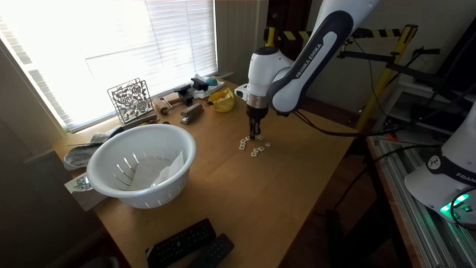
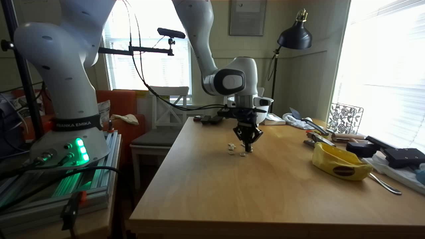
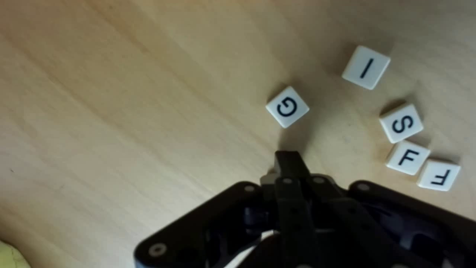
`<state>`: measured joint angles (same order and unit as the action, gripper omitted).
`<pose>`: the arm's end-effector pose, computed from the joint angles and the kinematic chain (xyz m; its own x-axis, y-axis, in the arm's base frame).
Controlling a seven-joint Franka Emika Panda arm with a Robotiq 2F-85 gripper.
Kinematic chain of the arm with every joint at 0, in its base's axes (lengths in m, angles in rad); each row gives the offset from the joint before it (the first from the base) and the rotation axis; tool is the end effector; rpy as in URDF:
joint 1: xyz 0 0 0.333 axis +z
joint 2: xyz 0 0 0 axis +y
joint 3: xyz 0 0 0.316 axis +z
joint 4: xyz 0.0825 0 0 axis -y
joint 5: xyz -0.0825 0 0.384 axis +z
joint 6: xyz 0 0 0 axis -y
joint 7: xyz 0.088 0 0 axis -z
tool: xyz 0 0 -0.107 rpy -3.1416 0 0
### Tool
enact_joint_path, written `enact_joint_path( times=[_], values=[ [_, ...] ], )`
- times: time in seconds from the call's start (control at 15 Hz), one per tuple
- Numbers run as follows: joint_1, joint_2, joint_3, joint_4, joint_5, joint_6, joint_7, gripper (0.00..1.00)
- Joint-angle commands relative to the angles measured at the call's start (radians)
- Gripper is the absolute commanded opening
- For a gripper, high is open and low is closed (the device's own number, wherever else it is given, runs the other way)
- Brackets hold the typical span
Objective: Create the word 'More' with the tiles.
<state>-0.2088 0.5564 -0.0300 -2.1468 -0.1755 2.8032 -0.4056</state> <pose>0.5579 -0.1276 0.1471 0.9424 0.3310 0.0484 0.3236 -0.9388 0.1185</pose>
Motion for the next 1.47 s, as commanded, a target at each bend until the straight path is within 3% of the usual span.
enact_joint_path(
  times=[0.0,0.6,1.4],
  values=[
    [0.008,0.040,-0.012,0.028,-0.066,0.019,-0.050,0.00],
    [0.008,0.049,-0.021,0.026,-0.187,0.074,-0.145,0.00],
    [0.009,0.049,-0.016,0.016,-0.224,0.096,-0.327,0.00]
  ],
)
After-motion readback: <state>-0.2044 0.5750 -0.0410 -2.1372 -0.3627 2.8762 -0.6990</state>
